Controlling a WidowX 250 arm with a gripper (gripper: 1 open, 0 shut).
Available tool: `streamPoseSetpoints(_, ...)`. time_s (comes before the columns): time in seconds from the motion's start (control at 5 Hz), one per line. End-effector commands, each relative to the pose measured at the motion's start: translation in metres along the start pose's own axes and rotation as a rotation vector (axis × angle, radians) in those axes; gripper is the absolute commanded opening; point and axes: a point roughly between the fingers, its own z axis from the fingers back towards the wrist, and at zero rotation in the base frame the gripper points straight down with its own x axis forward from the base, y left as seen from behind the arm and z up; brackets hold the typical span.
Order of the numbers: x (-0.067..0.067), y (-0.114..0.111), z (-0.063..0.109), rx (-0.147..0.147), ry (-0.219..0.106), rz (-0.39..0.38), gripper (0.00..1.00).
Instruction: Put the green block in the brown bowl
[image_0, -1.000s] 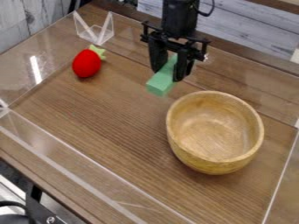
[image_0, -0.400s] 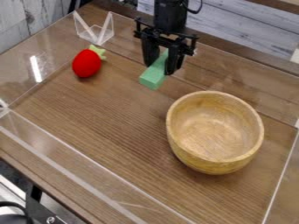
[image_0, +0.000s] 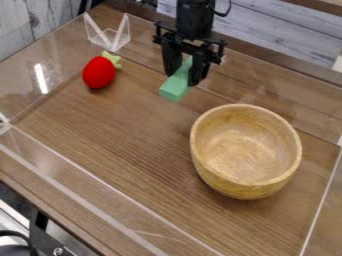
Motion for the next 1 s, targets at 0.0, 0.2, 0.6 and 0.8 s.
streamPoseSetpoints(0.0,-0.008,-0.03,0.029,0.019,-0.093,-0.055,0.0)
streamPoseSetpoints(0.2,-0.019,-0.059,0.038,0.025,-0.12,-0.11,0.0)
streamPoseSetpoints(0.6,-0.042,-0.109,0.045,0.035,-0.154,-0.2,0.0)
streamPoseSetpoints(0.8,-0.056,-0.126,0.043,0.03,-0.161,-0.206,0.0)
